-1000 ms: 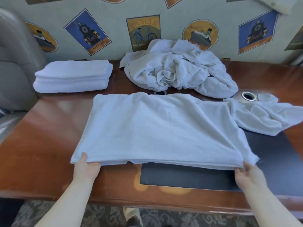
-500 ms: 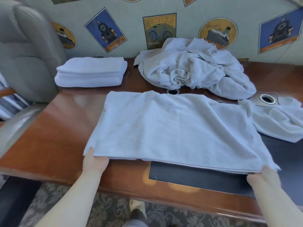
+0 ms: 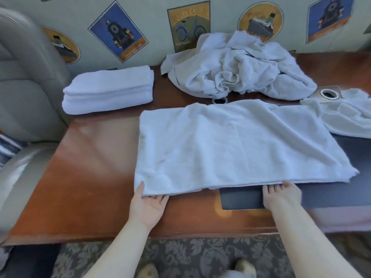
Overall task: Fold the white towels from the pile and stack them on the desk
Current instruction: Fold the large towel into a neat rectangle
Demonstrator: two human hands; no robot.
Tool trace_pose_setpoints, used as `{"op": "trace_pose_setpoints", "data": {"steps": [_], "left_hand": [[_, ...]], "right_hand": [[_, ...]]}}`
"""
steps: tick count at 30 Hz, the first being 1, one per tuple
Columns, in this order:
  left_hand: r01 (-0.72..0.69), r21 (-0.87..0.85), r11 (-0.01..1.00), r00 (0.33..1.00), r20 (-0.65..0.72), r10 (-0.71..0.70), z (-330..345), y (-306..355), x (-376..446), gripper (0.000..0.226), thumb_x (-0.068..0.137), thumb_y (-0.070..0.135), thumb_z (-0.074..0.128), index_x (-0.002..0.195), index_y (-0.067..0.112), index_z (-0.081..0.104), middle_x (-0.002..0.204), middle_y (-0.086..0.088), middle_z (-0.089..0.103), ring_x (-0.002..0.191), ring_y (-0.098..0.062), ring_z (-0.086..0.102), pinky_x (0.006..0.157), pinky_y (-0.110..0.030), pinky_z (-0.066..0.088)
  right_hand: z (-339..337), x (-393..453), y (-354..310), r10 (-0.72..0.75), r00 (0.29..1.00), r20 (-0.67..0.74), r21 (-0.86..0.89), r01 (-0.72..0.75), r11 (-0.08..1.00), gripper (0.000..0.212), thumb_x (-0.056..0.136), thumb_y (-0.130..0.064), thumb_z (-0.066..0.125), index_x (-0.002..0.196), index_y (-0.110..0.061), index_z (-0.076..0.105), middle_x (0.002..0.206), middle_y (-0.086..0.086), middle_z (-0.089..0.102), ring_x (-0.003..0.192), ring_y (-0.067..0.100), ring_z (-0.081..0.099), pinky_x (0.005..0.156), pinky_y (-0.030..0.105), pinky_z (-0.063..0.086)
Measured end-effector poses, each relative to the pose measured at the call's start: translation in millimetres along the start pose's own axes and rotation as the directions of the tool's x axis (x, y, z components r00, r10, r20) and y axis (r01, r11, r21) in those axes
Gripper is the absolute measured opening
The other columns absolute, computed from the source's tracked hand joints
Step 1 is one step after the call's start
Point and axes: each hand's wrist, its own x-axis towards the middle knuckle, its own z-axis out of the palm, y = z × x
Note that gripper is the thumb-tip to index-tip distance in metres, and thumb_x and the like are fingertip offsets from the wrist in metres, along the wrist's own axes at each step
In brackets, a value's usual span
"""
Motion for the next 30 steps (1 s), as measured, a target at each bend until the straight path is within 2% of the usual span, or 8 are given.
{"op": "trace_pose_setpoints", "data": {"steps": [5, 9, 13, 15, 17, 21, 25, 30], "left_hand": [[0.181, 0.199, 0.963, 0.982, 0.024, -0.189, -5.0, 43.8, 19.9, 0.029, 0.098, 0.031, 0.054, 0.121, 0.015, 0.062, 0.115, -0.013, 0.071, 0.109, -0.033, 0.065, 0.088, -0.048, 0.05], [0.219, 0.32, 0.922, 0.964, 0.077, -0.255, -7.3, 78.2, 29.6, 0.031, 0.099, 0.028, 0.051, 0.125, 0.014, 0.06, 0.119, -0.011, 0.07, 0.112, -0.033, 0.065, 0.097, -0.048, 0.05], [0.27, 0.421, 0.866, 0.948, 0.043, -0.316, -15.3, 80.8, 27.8, 0.029, 0.102, 0.019, 0.049, 0.128, 0.011, 0.057, 0.119, -0.011, 0.07, 0.112, -0.032, 0.065, 0.085, -0.047, 0.057], [0.267, 0.445, 0.855, 0.951, 0.019, -0.307, -11.9, 79.0, 28.8, 0.029, 0.101, 0.016, 0.049, 0.128, 0.008, 0.056, 0.119, -0.013, 0.069, 0.111, -0.033, 0.065, 0.083, -0.046, 0.058], [0.245, 0.446, 0.861, 0.96, 0.012, -0.279, -9.7, 76.8, 29.6, 0.03, 0.102, 0.015, 0.047, 0.129, 0.006, 0.055, 0.12, -0.015, 0.068, 0.11, -0.033, 0.064, 0.089, -0.045, 0.056], [0.234, 0.477, 0.847, 0.962, 0.015, -0.274, -15.1, 82.8, 25.3, 0.032, 0.103, 0.015, 0.045, 0.131, 0.0, 0.052, 0.124, -0.02, 0.065, 0.115, -0.036, 0.062, 0.09, -0.043, 0.051], [0.209, 0.563, 0.8, 0.963, 0.026, -0.269, -18.0, 100.1, 32.1, 0.032, 0.101, 0.008, 0.044, 0.129, -0.006, 0.052, 0.122, -0.023, 0.065, 0.117, -0.037, 0.06, 0.094, -0.042, 0.049], [0.174, 0.68, 0.712, 0.949, 0.076, -0.305, 7.0, 131.9, 57.8, 0.029, 0.099, 0.015, 0.053, 0.123, 0.001, 0.059, 0.108, -0.015, 0.073, 0.103, -0.026, 0.068, 0.085, -0.037, 0.053]], "right_hand": [[15.0, -20.8, 107.0, 0.118, 0.993, 0.03, 0.033, -0.119, 0.992, 0.044, 0.096, -0.022, 0.051, 0.139, -0.011, 0.048, 0.144, 0.002, 0.051, 0.133, 0.02, 0.048, 0.11, 0.037, 0.04], [21.9, -41.2, 147.1, 0.063, 0.998, 0.002, 0.018, -0.063, 0.998, 0.028, 0.095, -0.016, 0.054, 0.122, -0.009, 0.056, 0.132, 0.004, 0.06, 0.123, 0.021, 0.056, 0.103, 0.036, 0.047], [17.2, -61.9, 178.1, -0.026, 0.998, -0.058, -0.065, 0.023, 0.998, 0.016, 0.094, -0.011, 0.056, 0.109, -0.005, 0.056, 0.122, 0.007, 0.062, 0.118, 0.021, 0.058, 0.104, 0.038, 0.046], [21.7, -70.0, 200.5, -0.012, 0.997, -0.073, -0.093, 0.005, 0.996, 0.017, 0.095, -0.011, 0.057, 0.111, -0.005, 0.056, 0.114, 0.008, 0.062, 0.115, 0.022, 0.06, 0.098, 0.038, 0.049], [28.3, -74.8, 222.4, 0.03, 0.997, -0.064, -0.141, -0.039, 0.989, 0.014, 0.092, -0.007, 0.059, 0.106, -0.004, 0.057, 0.107, 0.01, 0.064, 0.104, 0.023, 0.063, 0.088, 0.036, 0.052], [41.6, -77.5, 254.5, 0.135, 0.991, 0.011, -0.232, -0.129, 0.964, 0.016, 0.086, -0.006, 0.066, 0.101, -0.003, 0.061, 0.1, 0.012, 0.069, 0.085, 0.021, 0.067, 0.065, 0.029, 0.055], [45.2, -76.6, 270.5, 0.208, 0.977, 0.052, -0.263, -0.187, 0.946, 0.023, 0.087, -0.012, 0.071, 0.107, -0.005, 0.059, 0.105, 0.013, 0.069, 0.089, 0.023, 0.068, 0.069, 0.03, 0.055], [58.0, -76.6, 287.4, 0.271, 0.95, 0.157, -0.166, -0.245, 0.955, 0.017, 0.092, -0.017, 0.067, 0.101, -0.005, 0.06, 0.104, 0.013, 0.07, 0.088, 0.024, 0.069, 0.073, 0.035, 0.055]]}}
